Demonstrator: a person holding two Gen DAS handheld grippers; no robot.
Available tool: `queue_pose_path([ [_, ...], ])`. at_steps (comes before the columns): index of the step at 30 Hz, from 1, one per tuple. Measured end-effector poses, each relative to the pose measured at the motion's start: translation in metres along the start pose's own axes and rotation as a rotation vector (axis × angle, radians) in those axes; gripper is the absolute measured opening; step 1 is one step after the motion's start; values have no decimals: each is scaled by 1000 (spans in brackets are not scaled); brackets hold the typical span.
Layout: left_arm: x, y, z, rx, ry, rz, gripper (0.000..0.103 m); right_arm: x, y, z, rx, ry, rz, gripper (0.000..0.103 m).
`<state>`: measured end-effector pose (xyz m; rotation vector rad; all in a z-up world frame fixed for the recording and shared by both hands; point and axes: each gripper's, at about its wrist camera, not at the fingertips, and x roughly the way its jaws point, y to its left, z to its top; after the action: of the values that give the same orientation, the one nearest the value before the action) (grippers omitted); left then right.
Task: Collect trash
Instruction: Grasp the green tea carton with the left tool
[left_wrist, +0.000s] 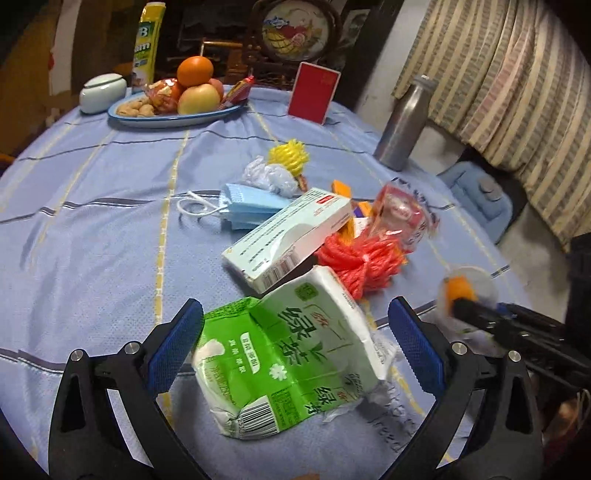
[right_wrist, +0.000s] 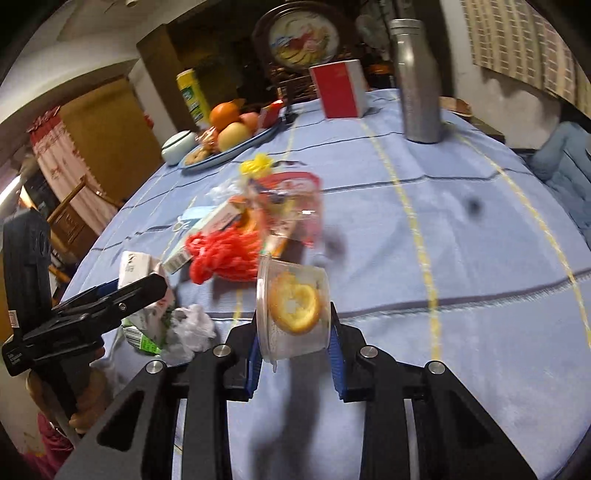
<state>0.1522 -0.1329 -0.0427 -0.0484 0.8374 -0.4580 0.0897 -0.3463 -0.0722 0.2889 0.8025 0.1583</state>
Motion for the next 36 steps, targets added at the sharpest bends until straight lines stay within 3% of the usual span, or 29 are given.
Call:
queue_pose_path([
  [8, 0, -5, -6, 49, 29, 88, 96, -22, -9, -8, -17, -47, -1, 31],
  [19, -17, 17, -14, -100, 11, 120, 96, -31, -17, -19, -16, -57, 51, 31],
  [24, -21, 20, -20, -141, -39, 186, 96, -15, -18, -20, -16, 12, 76, 31],
  [28, -8, 26, -24, -152, 36, 144, 96, -16, -14, -22, -9, 6, 78, 31],
  [36, -19, 36, -24, -150, 16, 9, 90, -37, -15, -25, -12, -52, 40, 31],
])
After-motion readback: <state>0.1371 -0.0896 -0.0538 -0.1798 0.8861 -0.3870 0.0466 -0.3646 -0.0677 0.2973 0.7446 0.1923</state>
